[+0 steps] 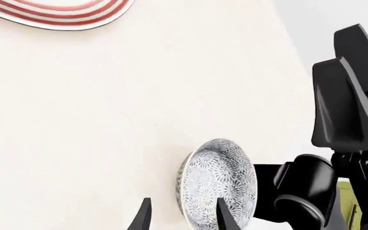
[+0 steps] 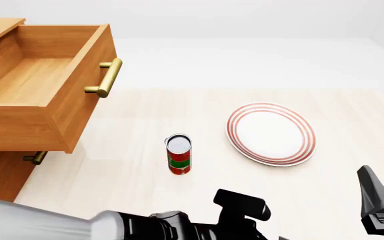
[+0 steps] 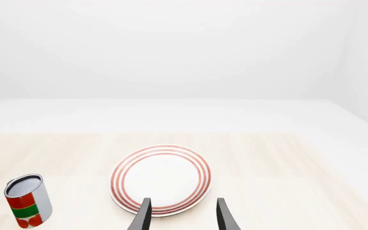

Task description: Put the bowl in the top drawer of the cabinet.

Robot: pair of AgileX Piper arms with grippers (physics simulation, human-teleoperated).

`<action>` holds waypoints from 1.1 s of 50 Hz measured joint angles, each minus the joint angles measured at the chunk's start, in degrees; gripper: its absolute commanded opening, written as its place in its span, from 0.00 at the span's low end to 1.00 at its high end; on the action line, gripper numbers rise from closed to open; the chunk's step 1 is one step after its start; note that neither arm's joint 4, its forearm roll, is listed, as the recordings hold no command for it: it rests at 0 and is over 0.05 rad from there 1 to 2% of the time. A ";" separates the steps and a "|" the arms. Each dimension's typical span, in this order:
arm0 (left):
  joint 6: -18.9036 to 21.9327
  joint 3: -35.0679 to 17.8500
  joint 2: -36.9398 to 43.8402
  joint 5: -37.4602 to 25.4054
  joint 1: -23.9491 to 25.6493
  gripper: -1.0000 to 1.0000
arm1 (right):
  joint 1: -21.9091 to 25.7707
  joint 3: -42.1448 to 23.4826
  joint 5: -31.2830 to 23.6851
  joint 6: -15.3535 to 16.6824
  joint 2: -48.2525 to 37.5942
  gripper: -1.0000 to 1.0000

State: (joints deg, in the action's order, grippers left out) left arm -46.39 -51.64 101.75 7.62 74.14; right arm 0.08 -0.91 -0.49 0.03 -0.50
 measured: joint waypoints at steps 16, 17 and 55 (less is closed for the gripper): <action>-1.93 0.15 1.89 0.99 0.37 1.00 | 0.00 0.00 0.00 0.00 0.00 1.00; -2.03 0.16 1.98 1.06 0.40 1.00 | 0.00 0.00 0.00 0.00 0.00 1.00; -4.39 -0.15 4.98 3.11 1.62 1.00 | 0.00 0.00 0.00 0.00 0.00 1.00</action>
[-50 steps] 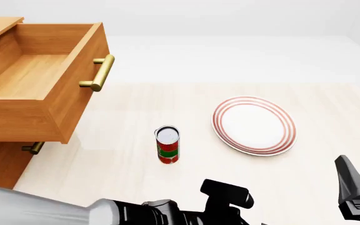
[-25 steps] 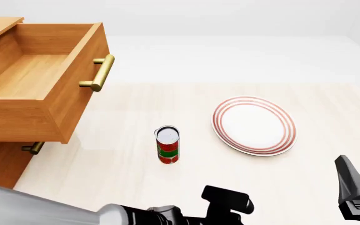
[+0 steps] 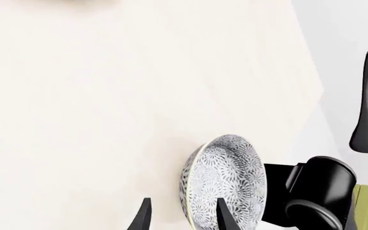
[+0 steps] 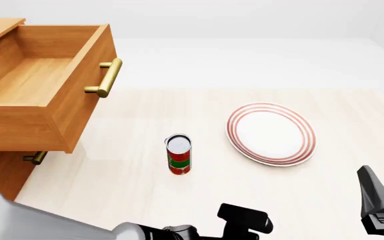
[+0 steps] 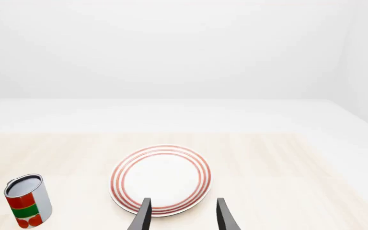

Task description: Put the bowl in the top drawer of the cabinet.

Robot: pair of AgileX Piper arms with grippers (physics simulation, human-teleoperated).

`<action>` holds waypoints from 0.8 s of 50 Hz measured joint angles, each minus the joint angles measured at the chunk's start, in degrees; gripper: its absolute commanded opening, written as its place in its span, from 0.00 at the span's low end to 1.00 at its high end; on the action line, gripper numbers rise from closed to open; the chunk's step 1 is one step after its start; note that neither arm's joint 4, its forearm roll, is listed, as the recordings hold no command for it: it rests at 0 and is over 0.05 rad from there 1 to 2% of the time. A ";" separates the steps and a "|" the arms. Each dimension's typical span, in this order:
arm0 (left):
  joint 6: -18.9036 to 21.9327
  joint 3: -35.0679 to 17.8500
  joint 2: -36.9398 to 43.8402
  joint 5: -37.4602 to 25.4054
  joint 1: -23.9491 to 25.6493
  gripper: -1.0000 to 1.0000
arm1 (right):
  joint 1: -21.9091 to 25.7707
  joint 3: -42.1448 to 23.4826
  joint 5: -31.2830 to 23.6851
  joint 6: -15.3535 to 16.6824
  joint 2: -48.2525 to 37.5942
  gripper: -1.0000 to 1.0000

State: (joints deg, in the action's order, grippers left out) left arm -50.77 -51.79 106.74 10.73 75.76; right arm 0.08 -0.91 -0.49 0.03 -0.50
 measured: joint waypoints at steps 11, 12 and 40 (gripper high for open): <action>-0.50 -0.16 0.74 0.46 0.12 1.00 | 0.00 0.00 0.00 0.00 0.00 1.00; -0.54 -0.17 0.80 0.50 0.13 1.00 | 0.00 0.00 0.00 0.00 0.00 1.00; -1.94 -0.66 2.84 1.75 1.00 1.00 | 0.00 0.00 0.00 0.00 0.00 1.00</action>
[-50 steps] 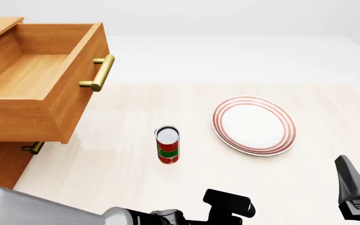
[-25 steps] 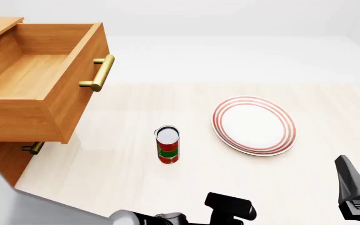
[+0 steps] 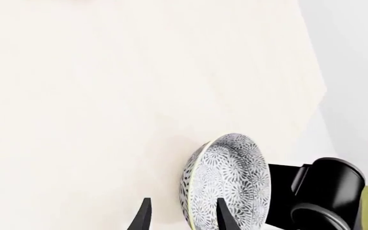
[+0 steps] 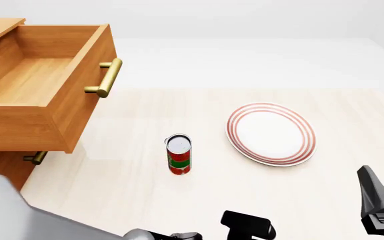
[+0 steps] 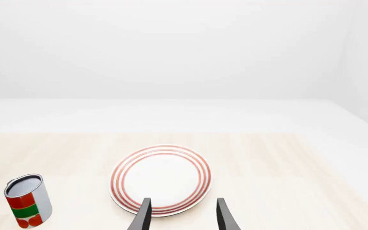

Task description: Put the bowl in the top drawer of the cabinet.

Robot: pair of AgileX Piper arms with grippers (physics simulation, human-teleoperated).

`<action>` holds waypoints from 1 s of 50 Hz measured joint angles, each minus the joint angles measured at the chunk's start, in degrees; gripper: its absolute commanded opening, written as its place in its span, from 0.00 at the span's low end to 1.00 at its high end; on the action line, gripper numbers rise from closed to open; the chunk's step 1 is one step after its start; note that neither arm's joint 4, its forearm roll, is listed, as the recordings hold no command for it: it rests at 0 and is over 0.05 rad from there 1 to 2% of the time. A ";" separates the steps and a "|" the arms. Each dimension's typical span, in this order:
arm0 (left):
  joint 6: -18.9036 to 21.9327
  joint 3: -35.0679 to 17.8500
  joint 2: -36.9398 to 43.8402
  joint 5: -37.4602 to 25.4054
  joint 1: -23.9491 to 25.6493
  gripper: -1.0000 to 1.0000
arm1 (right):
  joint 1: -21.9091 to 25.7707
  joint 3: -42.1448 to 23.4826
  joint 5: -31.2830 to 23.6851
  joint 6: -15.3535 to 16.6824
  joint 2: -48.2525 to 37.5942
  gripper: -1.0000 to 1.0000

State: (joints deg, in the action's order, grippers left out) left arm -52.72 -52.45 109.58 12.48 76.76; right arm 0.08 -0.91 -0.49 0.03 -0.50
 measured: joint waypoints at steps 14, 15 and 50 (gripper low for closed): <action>-0.60 -0.08 1.08 0.81 0.20 1.00 | 0.00 0.00 0.00 0.00 0.00 1.00; -0.65 -0.08 1.15 0.87 0.21 1.00 | 0.00 0.00 0.00 0.00 0.00 1.00; -0.93 0.35 1.40 1.48 -0.06 0.00 | 0.00 0.00 0.00 0.00 0.00 1.00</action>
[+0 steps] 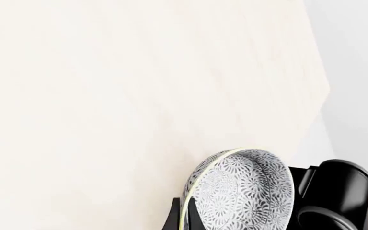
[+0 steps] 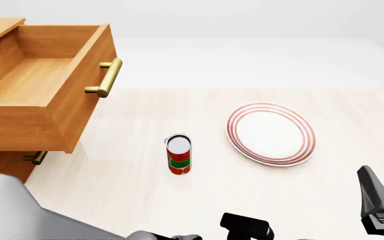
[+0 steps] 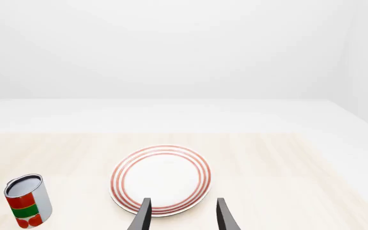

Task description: Put the bowl in the top drawer of the cabinet.

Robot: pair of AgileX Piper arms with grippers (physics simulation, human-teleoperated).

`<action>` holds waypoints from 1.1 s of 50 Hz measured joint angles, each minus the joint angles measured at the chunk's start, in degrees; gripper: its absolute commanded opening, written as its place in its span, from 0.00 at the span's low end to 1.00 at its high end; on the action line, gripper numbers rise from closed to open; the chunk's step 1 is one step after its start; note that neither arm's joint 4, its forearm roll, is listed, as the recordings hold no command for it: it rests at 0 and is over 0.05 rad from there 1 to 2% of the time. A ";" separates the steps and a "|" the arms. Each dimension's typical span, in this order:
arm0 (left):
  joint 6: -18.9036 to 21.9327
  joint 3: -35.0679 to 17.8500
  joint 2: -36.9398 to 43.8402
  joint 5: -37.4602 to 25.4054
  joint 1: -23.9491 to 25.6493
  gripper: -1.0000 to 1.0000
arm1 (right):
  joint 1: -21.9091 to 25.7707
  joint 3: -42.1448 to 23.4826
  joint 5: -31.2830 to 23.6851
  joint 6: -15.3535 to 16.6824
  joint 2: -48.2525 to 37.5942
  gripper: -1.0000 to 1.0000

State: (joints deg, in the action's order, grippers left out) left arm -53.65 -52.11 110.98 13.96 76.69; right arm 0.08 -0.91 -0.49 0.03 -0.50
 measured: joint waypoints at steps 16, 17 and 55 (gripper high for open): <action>2.05 1.10 -4.03 -1.87 -2.87 0.00 | 0.00 0.00 0.00 0.00 0.00 1.00; 2.23 1.19 -4.36 -2.01 -3.12 0.00 | 0.00 0.00 0.00 0.00 0.00 1.00; 7.40 3.81 -14.58 -6.63 -12.11 0.00 | 0.00 0.00 0.00 0.00 0.00 1.00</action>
State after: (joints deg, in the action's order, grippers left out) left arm -46.25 -48.30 96.40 7.33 64.58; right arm 0.08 -0.91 -0.49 0.03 -0.50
